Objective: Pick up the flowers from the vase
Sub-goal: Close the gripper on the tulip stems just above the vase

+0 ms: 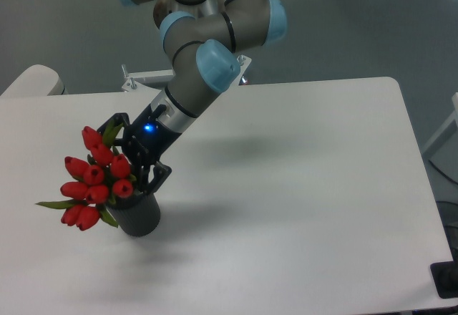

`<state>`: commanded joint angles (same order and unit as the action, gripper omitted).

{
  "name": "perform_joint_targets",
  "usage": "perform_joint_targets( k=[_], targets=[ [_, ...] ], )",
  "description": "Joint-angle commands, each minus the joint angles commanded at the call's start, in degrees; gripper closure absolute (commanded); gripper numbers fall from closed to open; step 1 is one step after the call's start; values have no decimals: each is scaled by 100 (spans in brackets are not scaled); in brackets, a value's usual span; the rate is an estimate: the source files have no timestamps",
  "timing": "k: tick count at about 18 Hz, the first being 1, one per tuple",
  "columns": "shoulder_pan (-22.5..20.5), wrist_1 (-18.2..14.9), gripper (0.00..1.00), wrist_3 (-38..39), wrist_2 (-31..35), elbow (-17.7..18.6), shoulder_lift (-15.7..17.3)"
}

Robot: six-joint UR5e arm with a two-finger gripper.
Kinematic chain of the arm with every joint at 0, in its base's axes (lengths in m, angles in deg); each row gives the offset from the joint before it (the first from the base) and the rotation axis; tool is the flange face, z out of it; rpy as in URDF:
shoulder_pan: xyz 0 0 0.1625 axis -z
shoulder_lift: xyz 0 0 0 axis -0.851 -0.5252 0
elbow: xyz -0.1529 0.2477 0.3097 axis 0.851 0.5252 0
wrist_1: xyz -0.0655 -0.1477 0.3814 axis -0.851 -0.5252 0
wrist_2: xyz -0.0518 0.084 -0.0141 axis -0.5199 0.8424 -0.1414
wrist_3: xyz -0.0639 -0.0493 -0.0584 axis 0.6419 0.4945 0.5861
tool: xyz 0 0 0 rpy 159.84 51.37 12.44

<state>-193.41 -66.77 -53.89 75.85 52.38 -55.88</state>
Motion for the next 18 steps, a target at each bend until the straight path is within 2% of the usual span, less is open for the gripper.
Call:
perform_joint_targets(
  k=[18],
  targets=[
    [185,0,0,18,-44,-26,-79]
  ],
)
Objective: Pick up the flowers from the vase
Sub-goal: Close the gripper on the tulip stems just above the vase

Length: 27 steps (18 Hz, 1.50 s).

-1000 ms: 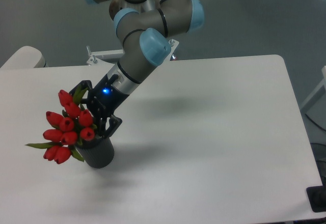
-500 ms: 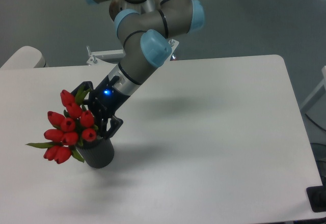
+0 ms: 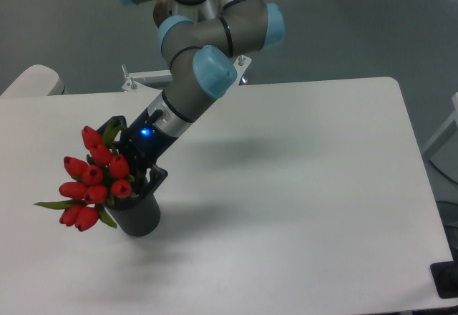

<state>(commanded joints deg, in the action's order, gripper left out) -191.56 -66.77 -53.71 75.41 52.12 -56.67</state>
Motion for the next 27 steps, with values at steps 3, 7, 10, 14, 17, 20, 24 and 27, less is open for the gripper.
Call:
perform_joint_targets(
  k=[3,7,10,14,17,20,24,27],
  targets=[
    [0,0,0,9,-18,18,26],
    [0,9,0,0,-26,0,26],
    [-9,9,2,-9,-18,-44,26],
    [-9,9,19,-18,-18,-114,0],
    [-18,9,27,-26,-9,-114,-9],
    [-35,9,32,-114,9,-114,-9],
    [-53,9,42,-114,17,-123,0],
    [-62,17,49,-123,17,-123,0]
  ],
)
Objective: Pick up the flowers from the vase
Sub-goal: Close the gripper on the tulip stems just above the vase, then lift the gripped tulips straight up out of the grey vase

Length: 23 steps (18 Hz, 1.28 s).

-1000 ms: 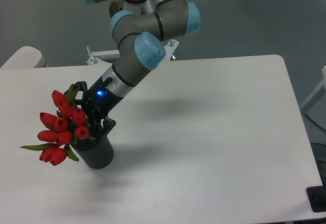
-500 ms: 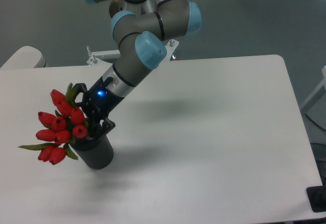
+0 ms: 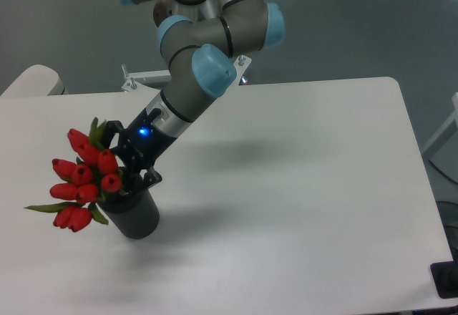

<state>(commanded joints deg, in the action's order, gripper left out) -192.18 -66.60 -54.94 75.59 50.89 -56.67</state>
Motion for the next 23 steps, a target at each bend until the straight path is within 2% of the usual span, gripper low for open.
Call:
perform_joint_targets(
  k=[5,12,23],
  targets=[
    [0,0,61,-158,18,9,0],
    [-53,18,68,-184,0,9,18],
    [-193,18,69,26,-53,-44,149]
  ],
)
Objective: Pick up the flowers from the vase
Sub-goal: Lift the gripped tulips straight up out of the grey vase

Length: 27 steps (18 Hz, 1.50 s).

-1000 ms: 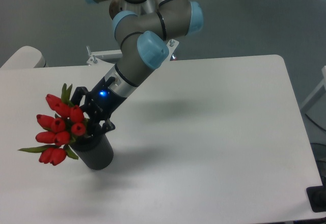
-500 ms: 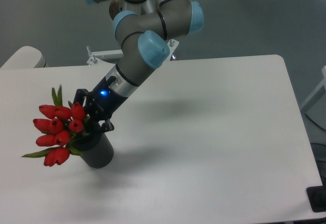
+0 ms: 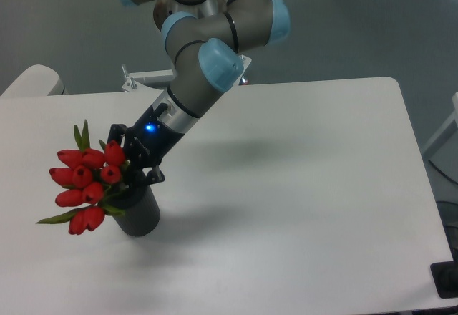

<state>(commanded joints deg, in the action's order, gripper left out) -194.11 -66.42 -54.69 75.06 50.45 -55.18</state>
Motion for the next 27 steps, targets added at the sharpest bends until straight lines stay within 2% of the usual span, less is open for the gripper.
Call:
perform_joint_targets(
  k=[14,17,27],
  targets=[
    [-44,0,69,870,-35,-202,343],
    [-88,0,69,924,-245,-246,404],
    [-158,0,69,1591,-483,-703,536]
  ],
)
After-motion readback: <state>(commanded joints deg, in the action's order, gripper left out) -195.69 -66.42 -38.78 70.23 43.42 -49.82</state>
